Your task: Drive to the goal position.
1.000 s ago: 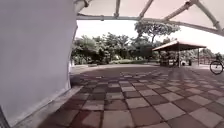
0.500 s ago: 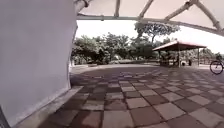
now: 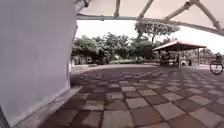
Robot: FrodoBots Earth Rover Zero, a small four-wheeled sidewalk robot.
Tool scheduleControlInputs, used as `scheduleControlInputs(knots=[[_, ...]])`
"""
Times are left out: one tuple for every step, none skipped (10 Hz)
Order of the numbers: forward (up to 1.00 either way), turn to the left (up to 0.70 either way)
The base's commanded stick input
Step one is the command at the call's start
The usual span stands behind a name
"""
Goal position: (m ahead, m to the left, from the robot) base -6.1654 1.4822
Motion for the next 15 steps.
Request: scheduleControlInputs(knots=[[0.0, -0.7], [0.0, -0.7], [0.0, -0.7], [0.0, -0.7], [0.0, -0.7], [0.0, -0.7], [0.0, -0.7], [0.0, -0.7], [0.0, -0.7], [0.0, -0.7], [0.0, -0.7], [0.0, -0.7], [0.0, -0.7], [0.0, -0.7], [0.0, -0.7]])
